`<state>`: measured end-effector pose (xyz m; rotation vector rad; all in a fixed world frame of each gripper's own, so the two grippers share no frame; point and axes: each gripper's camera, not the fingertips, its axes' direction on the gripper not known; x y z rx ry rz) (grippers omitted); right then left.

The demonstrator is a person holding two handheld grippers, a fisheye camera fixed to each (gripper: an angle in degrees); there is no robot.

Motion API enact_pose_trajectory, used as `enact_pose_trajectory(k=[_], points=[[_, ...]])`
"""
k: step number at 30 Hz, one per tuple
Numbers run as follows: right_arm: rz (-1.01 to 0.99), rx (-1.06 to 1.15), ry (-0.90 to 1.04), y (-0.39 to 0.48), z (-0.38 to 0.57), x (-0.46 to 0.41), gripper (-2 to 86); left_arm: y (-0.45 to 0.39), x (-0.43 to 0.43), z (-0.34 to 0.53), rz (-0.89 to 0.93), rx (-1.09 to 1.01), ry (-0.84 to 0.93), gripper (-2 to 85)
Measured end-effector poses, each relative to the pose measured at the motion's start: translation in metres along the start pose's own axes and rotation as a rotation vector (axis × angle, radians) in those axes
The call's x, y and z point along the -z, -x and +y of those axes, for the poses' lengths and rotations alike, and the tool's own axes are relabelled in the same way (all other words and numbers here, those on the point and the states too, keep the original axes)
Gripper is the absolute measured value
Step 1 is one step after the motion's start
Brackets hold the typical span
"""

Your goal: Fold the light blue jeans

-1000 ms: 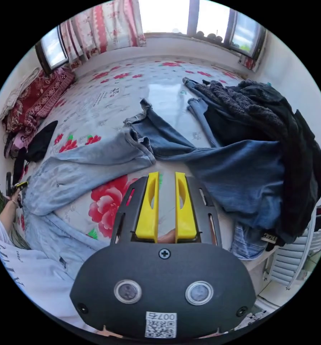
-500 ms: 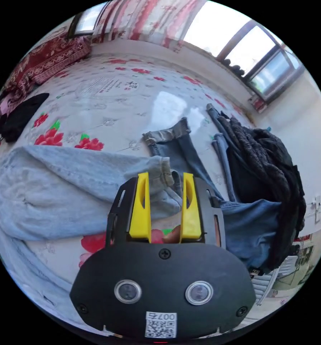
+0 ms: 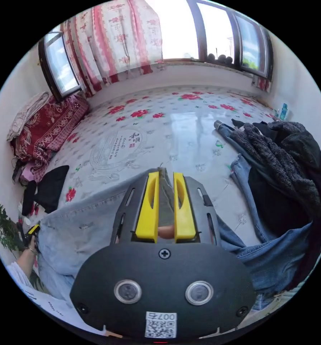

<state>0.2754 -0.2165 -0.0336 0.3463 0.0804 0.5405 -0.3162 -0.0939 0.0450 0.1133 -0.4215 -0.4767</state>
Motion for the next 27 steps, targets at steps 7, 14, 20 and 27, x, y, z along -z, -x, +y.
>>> enact_pose_trajectory(k=[7, 14, 20, 27], points=[[-0.104, 0.152, -0.013, 0.024, 0.074, 0.01, 2.6, 0.051, 0.049, 0.034, 0.065, 0.096, -0.103, -0.9], [-0.106, 0.328, 0.166, 0.043, 0.242, 0.041, 3.5, 0.102, 0.088, 0.14, 0.146, 0.197, -0.079, -1.0], [-0.161, 0.364, 0.249, 0.056, 0.312, 0.08, 4.0, 0.109, 0.119, 0.212, 0.155, 0.087, -0.029, -1.0], [-0.189, 0.303, 0.322, 0.06, 0.356, 0.059, 5.2, 0.092, 0.088, 0.271, 0.08, -0.094, 0.062, -1.0]])
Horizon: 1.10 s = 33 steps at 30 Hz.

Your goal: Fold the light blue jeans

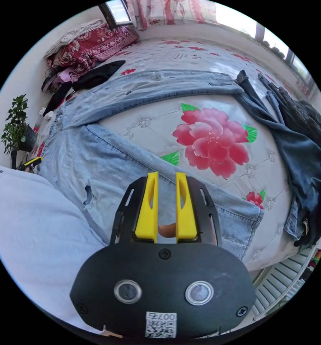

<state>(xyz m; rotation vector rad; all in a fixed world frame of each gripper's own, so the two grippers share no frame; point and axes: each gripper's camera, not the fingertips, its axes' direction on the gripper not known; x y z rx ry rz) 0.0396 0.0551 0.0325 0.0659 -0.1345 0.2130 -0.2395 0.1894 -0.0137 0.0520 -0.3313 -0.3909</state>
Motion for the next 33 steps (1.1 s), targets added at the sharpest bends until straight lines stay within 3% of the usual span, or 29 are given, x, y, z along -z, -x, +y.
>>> enact_pose_trajectory(k=[4, 11, 18, 28, 33], points=[[-0.014, -0.049, -0.01, -0.004, -0.004, -0.004, 6.1, 0.016, 0.007, -0.014, 0.04, 0.054, 0.023, -0.9], [0.037, -0.013, -0.179, -0.021, -0.051, 0.046, 6.8, 0.072, 0.044, -0.057, 0.168, 0.192, -0.188, -0.1], [0.091, -0.001, -0.227, -0.044, -0.161, 0.058, 7.9, 0.085, 0.004, -0.201, 0.261, 0.126, -0.159, 7.6], [0.146, -0.099, -0.119, -0.108, -0.363, 0.006, 10.2, 0.045, -0.108, -0.363, 0.188, -0.04, 0.074, 7.3], [0.179, -0.154, 0.017, -0.139, -0.432, -0.062, 11.0, 0.012, -0.112, -0.358, 0.048, -0.2, -0.016, 0.3]])
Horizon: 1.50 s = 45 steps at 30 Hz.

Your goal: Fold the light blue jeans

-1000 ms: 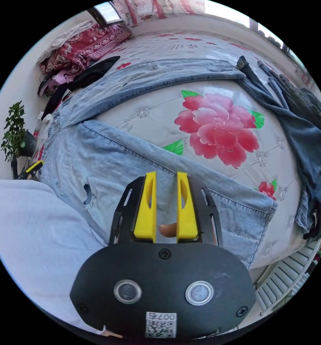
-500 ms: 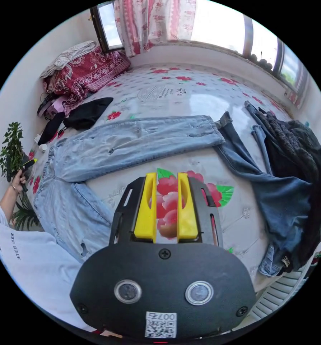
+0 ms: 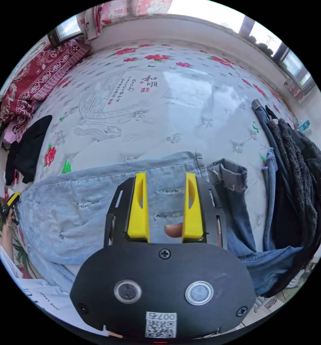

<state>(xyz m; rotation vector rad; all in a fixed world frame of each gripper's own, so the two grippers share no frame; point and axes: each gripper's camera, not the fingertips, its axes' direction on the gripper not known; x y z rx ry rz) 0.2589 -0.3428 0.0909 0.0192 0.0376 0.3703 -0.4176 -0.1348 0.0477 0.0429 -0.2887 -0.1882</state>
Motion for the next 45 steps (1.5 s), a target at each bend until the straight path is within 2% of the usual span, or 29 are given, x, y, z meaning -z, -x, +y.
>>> enact_pose_trajectory(k=[1, 3, 5, 8, 12, 18, 23, 26, 30, 31, 34, 39, 42, 45], points=[[-0.009, -0.004, 0.029, -0.001, -0.004, -0.009, 10.9, -0.002, -0.001, 0.001, -0.028, -0.012, -0.009, -0.2], [-0.017, -0.092, -0.051, -0.012, -0.005, -0.009, 8.1, 0.002, -0.003, 0.0, -0.013, -0.002, -0.004, -0.6], [-0.065, -0.068, -0.036, -0.016, -0.004, -0.006, 4.7, 0.01, -0.005, -0.002, 0.024, 0.026, 0.008, -0.8], [-0.158, -0.076, -0.171, -0.03, 0.018, 0.029, 1.4, 0.029, 0.003, 0.001, 0.094, 0.095, -0.018, -0.9], [-0.326, -0.031, -0.419, -0.051, 0.085, 0.112, 0.3, 0.067, 0.056, 0.038, 0.258, 0.233, -0.222, -0.9], [-0.29, 0.019, -0.626, -0.063, 0.241, 0.214, 0.0, 0.102, 0.148, 0.153, 0.414, 0.306, -0.508, -0.9], [-0.168, 0.002, -0.573, -0.071, 0.376, 0.232, 0.1, 0.106, 0.182, 0.26, 0.476, 0.264, -0.555, -0.9], [-0.127, -0.064, -0.465, -0.077, 0.454, 0.199, 0.3, 0.088, 0.155, 0.318, 0.516, 0.271, -0.461, -0.9], [-0.198, -0.344, -0.18, -0.091, 0.536, 0.096, 1.5, 0.04, 0.076, 0.372, 0.476, 0.329, -0.205, -1.0], [-0.216, -0.375, -0.159, -0.092, 0.545, 0.087, 1.9, 0.035, 0.068, 0.38, 0.489, 0.335, -0.206, -1.0], [-0.275, -0.442, -0.204, -0.094, 0.572, 0.083, 3.7, 0.048, 0.073, 0.378, 0.523, 0.364, -0.248, -1.0], [-0.42, -0.523, -0.329, -0.118, 0.582, 0.099, 7.2, 0.05, 0.095, 0.354, 0.479, 0.257, -0.293, -1.0], [-0.545, -0.593, -0.353, -0.132, 0.588, 0.089, 8.5, 0.05, 0.103, 0.352, 0.49, 0.256, -0.324, -1.0], [-0.578, -0.684, -0.341, -0.143, 0.585, 0.077, 8.1, 0.051, 0.107, 0.351, 0.507, 0.251, -0.341, -1.0]])
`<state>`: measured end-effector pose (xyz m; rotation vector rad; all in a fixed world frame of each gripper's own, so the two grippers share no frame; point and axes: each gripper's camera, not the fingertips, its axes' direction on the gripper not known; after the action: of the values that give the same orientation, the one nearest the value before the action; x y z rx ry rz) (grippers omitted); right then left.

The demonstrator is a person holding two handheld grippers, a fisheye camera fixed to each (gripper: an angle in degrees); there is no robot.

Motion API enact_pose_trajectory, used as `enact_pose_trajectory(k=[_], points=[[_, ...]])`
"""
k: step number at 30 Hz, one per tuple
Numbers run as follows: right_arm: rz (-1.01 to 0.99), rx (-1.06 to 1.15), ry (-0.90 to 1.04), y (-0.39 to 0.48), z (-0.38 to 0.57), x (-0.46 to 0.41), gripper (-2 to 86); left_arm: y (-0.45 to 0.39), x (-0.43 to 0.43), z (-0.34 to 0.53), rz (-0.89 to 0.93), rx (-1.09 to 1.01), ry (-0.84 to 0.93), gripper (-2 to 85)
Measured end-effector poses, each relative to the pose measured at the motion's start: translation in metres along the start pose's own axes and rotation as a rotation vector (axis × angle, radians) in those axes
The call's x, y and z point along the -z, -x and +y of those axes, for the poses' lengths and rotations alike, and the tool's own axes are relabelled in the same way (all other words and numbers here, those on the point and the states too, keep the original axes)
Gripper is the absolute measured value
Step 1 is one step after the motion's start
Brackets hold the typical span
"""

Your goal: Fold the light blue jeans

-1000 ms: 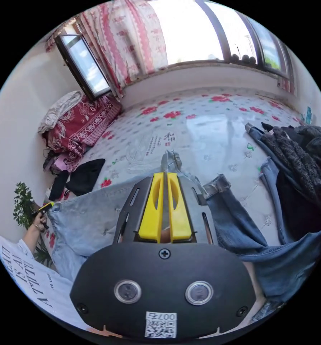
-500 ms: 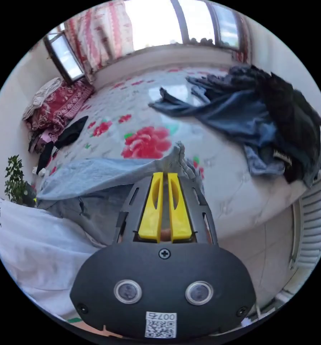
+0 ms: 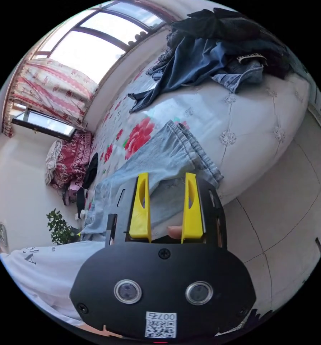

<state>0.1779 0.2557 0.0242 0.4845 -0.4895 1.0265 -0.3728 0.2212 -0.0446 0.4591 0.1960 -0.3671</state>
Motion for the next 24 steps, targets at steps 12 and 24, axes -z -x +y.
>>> enact_pose_trajectory(k=[12, 24], points=[[0.053, 0.266, -0.195, 0.072, -0.026, 0.056, 0.0, -0.032, 0.039, -0.019, -0.023, -0.136, -0.093, -0.9], [0.146, -0.09, -0.021, -0.01, 0.01, 0.007, 2.6, 0.015, 0.026, 0.047, -0.078, 0.283, -0.044, 5.5]])
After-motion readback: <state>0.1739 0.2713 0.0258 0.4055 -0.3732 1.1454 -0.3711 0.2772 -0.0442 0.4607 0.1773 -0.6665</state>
